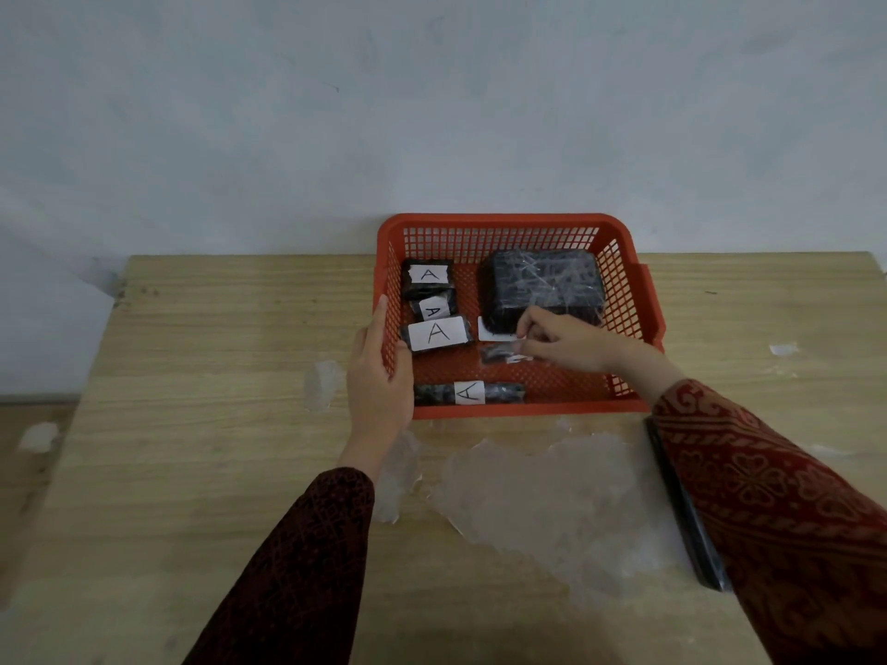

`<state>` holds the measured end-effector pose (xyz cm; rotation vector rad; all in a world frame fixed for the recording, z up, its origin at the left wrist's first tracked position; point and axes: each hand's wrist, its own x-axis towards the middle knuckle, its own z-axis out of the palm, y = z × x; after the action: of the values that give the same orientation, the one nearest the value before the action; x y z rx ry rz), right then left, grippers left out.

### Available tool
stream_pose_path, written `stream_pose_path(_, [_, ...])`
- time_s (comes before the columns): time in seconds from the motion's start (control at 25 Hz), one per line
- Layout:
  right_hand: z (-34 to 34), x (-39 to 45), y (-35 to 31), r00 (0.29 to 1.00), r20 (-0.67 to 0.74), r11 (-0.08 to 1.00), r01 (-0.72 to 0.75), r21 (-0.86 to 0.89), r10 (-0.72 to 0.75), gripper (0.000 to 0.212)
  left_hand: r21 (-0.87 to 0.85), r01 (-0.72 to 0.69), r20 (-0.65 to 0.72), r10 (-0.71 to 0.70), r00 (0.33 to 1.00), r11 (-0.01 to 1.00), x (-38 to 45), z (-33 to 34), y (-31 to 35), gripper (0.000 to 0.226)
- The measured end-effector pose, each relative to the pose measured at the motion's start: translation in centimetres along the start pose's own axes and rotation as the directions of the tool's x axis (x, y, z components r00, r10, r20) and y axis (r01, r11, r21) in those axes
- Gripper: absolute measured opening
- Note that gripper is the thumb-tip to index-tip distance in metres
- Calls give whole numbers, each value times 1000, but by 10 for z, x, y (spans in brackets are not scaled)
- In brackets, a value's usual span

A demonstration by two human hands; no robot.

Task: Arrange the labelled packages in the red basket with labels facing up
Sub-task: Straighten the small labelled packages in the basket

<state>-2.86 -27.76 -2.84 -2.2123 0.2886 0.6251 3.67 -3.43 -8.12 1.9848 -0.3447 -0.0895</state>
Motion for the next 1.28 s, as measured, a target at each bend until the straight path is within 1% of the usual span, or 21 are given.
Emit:
stream_pose_path(0.08, [16, 14, -9, 999, 36, 999, 31, -16, -30, 30, 3, -6, 3, 6, 1000, 1000, 0, 0, -1, 55])
stream_pose_path(0.16, [30, 28, -17, 997, 39, 997, 67, -28, -66, 26, 10, -9, -1, 9, 1000, 1000, 0, 0, -2, 55])
stream_pose_path(0.28, [41, 43, -21, 993, -54, 985, 94, -144, -103, 26, 10, -11, -7, 11, 1000, 1000, 0, 1, -1, 55])
stream_pose_path(0.36, [49, 48, -21, 985, -144, 980, 66, -186, -94, 30, 9, -20, -11, 20, 1000, 1000, 0, 1, -1, 55])
stream_pose_path(0.48, [59, 51, -22, 965, -261, 988, -26, -153, -15, 31, 18, -21, -17, 22, 1000, 1000, 0, 1, -1, 55])
stream_pose_path(0.6, [66, 50, -25, 961, -275, 983, -63, -170, 14, 33, 11, -17, -16, 17, 1000, 1000, -1, 1, 0, 55])
stream_pose_path(0.68, [68, 49, -28, 963, -267, 963, -87, -255, 17, 34, 8, -21, -21, 21, 1000, 1000, -1, 1, 1, 55])
stream_pose_path(0.76, [71, 48, -32, 950, -311, 944, -112, -309, 11, 35, 17, -26, -25, 27, 999, 1000, -1, 1, 2, 55])
stream_pose_path(0.88, [75, 51, -38, 933, -359, 977, -95, -192, 20, 35, 26, -23, -23, 24, 999, 999, 0, 1, 1, 55])
stream_pose_path(1.0, [77, 50, -40, 917, -396, 996, -65, -64, 35, 28, 51, -30, -18, 31, 999, 998, 0, 0, 1, 56])
stream_pose_path(1.08, [75, 45, -40, 917, -396, 999, -44, -10, 37, 22, 58, -23, -6, 23, 1000, 998, -1, 0, 3, 56])
stream_pose_path(1.12, [73, 40, -40, 920, -390, 1000, -29, 1, 27, 19, 89, -22, -4, 22, 1000, 996, -1, 0, 4, 55])
stream_pose_path(1.16, [70, 34, -39, 919, -395, 1000, -6, 5, 8, 16, 176, -31, -15, 35, 999, 984, -1, 0, 6, 53])
stream_pose_path(1.2, [66, 27, -37, 907, -421, 1000, 25, 6, -20, 13, 316, -60, -30, 73, 997, 947, -1, 0, 8, 50])
stream_pose_path(1.24, [61, 19, -33, 880, -473, 998, 57, 7, -47, 11, 462, -117, -25, 144, 989, 879, -2, 0, 11, 47])
stream_pose_path(1.28, [56, 10, -28, 838, -542, 997, 80, 7, -64, 10, 571, -190, 6, 228, 974, 799, -1, 0, 14, 44])
